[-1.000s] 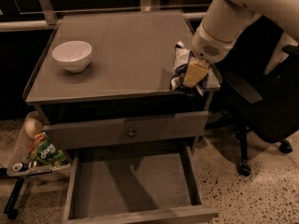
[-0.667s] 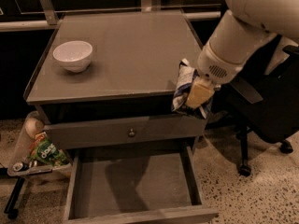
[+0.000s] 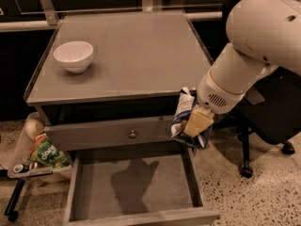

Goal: Place blue chip bag into middle drawer

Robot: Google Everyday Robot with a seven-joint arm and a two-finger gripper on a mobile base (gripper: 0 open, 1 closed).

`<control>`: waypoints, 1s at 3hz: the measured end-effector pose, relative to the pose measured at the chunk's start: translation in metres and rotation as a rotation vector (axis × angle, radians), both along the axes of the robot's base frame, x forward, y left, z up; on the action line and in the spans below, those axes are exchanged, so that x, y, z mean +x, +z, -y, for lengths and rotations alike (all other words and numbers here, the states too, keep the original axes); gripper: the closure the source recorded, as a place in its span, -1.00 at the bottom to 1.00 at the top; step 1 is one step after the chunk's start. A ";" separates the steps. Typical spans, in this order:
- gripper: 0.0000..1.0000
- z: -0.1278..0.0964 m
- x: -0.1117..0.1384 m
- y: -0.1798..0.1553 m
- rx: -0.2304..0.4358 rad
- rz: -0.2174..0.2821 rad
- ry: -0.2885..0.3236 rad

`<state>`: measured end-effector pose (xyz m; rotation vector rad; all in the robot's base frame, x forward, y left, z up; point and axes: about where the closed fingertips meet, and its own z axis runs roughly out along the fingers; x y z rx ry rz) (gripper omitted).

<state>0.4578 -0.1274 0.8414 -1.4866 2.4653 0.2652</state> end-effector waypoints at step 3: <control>1.00 -0.042 -0.047 -0.118 0.177 -0.167 -0.013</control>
Offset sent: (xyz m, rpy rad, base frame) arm -0.0807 0.0473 -0.1760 0.2446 0.2496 -0.0549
